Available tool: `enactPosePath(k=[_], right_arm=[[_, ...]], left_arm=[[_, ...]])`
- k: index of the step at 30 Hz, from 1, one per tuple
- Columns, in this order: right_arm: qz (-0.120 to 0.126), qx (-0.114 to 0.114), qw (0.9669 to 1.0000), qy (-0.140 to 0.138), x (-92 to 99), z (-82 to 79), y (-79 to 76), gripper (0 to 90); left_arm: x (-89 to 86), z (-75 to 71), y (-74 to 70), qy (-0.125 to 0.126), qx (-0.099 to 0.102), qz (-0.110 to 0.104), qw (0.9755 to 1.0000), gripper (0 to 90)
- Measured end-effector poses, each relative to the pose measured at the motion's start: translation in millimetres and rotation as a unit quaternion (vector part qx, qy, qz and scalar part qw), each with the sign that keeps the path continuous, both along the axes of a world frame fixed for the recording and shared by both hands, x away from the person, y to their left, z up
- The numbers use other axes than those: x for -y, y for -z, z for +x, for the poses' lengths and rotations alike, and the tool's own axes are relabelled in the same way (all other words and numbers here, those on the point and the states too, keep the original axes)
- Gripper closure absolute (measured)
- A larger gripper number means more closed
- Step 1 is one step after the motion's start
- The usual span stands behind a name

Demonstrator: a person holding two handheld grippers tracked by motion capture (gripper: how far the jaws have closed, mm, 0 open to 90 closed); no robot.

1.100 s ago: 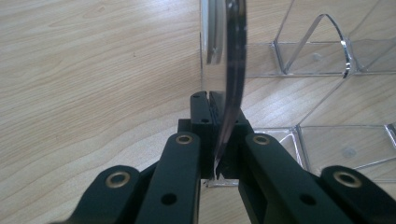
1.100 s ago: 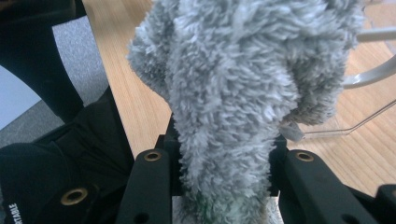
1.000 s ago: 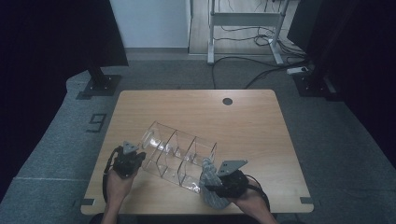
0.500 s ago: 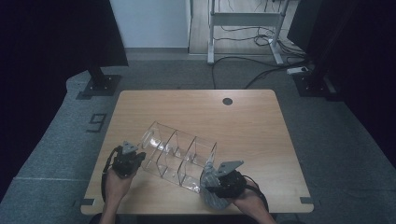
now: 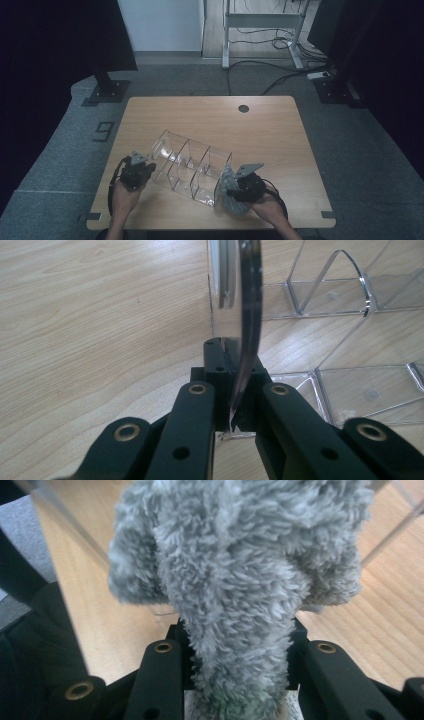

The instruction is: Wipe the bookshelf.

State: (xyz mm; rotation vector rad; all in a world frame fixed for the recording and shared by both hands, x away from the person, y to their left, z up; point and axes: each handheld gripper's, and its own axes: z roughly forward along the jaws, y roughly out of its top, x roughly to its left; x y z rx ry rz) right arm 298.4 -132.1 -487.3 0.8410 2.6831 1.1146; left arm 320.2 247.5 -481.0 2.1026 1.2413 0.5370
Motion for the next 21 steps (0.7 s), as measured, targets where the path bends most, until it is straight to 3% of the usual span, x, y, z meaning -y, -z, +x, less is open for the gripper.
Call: enactPosePath(k=[21], right_arm=[[-0.013,0.003,0.998,0.062,12.2,42.3,3.4,64.8]], left_arm=[[0.0,0.1,-0.2,0.0,-0.001,0.001,1.0,87.3]])
